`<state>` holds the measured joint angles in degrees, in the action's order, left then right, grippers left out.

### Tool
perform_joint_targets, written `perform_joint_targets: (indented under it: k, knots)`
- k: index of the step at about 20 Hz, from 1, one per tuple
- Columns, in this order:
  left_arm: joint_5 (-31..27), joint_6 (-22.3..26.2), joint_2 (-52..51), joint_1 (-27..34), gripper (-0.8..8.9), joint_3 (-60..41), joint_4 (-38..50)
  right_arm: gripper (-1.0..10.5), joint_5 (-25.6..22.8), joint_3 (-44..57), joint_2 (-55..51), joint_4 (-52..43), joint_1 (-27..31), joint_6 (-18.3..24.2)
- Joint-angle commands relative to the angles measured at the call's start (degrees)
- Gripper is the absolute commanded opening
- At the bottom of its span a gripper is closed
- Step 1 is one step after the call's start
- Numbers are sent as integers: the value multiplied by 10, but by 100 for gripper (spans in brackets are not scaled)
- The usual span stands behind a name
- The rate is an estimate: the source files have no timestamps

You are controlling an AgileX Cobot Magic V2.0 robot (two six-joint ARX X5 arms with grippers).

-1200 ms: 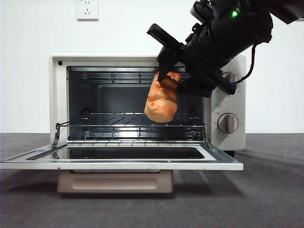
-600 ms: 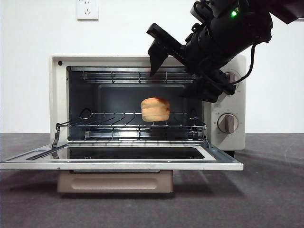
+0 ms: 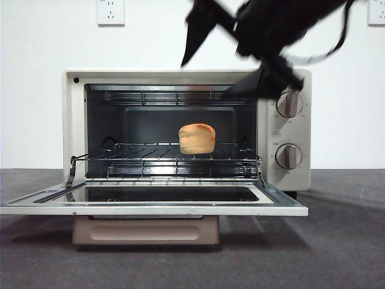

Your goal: The left arm flap open the oven, the right arm pick bread and place it into oven, the left arm flap close the oven

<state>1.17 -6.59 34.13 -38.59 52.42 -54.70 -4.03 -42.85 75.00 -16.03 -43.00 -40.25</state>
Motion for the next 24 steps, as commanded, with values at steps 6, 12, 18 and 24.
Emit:
perform_joint_targets:
  k: [6, 12, 18, 24]
  knots:
    - [33, -14, 149, 77, 14, 7, 24, 387, 43, -7, -243, 312, -25, 71]
    - [236, -35, 236, 248, 14, -14, 82, 387, 54, -13, -427, 524, -25, 83]
    - [308, -113, 269, 345, 14, -148, 189, 386, -10, -121, -471, 774, -25, 101]
    - [306, -153, 319, 376, 14, -223, 227, 386, -17, -195, -471, 817, -25, 145]
